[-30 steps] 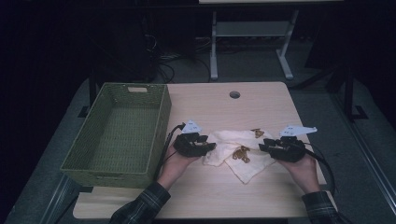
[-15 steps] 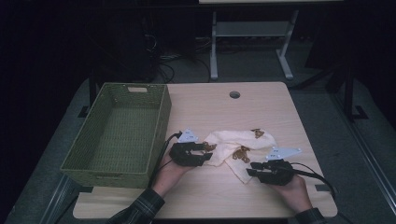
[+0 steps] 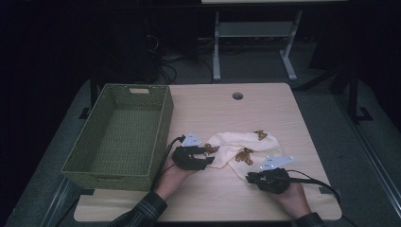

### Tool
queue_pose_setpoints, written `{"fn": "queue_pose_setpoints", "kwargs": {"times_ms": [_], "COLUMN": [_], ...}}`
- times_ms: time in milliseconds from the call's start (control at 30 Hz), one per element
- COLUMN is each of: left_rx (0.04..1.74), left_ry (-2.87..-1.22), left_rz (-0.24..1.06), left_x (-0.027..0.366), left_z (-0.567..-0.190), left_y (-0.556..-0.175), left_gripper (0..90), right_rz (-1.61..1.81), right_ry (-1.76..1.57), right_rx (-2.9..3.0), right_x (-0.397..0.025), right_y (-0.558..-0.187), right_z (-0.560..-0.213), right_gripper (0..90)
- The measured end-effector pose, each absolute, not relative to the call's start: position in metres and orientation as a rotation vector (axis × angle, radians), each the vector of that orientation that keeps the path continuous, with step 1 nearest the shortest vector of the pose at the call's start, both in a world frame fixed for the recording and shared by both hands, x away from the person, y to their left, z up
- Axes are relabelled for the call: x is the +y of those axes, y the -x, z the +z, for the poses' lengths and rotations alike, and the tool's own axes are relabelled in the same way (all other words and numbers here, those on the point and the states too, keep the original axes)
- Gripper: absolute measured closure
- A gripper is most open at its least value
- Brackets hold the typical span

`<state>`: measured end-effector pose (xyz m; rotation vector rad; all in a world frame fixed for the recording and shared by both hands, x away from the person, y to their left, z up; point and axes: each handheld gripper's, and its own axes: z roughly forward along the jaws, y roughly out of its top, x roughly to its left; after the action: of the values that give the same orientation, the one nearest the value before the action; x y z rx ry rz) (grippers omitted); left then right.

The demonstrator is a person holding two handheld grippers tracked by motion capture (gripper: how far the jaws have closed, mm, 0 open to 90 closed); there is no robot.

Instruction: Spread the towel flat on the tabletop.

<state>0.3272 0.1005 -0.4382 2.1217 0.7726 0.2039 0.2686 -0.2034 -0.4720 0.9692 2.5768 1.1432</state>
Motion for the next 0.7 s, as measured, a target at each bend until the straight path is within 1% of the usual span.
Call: {"fn": "queue_pose_setpoints", "kwargs": {"times_ms": [33, 233, 300, 367, 500, 533, 633, 700], "left_rx": [0.77, 0.742, 0.73, 0.731, 0.743, 0.755, 0.757, 0.766], "left_ry": [-2.126, -2.188, -2.214, -2.245, -2.254, -2.257, -2.253, -2.233], "left_rz": [0.202, 0.211, 0.213, 0.239, 0.257, 0.247, 0.246, 0.252], "left_x": [0.099, 0.089, 0.085, 0.083, 0.083, 0.084, 0.086, 0.09], "left_z": [-0.44, -0.451, -0.455, -0.458, -0.458, -0.457, -0.455, -0.448], "left_y": [-0.328, -0.33, -0.33, -0.33, -0.331, -0.333, -0.334, -0.335], "left_gripper": [46.4, 47.0, 49.0, 54.9, 77.3, 80.5, 83.9, 84.2], "right_rz": [1.135, 1.116, 1.111, 1.108, 1.106, 1.106, 1.104, 1.106], "right_ry": [-0.956, -0.944, -0.944, -0.942, -0.939, -0.94, -0.941, -0.951], "right_rx": [2.577, 2.573, 2.571, 2.569, 2.561, 2.557, 2.542, 2.529], "right_x": [-0.204, -0.206, -0.207, -0.208, -0.21, -0.211, -0.215, -0.221], "right_y": [-0.269, -0.268, -0.268, -0.268, -0.268, -0.267, -0.267, -0.267], "right_z": [-0.472, -0.471, -0.471, -0.47, -0.467, -0.467, -0.464, -0.461], "right_gripper": [87.0, 88.5, 88.6, 88.6, 88.6, 88.6, 88.6, 88.6]}}
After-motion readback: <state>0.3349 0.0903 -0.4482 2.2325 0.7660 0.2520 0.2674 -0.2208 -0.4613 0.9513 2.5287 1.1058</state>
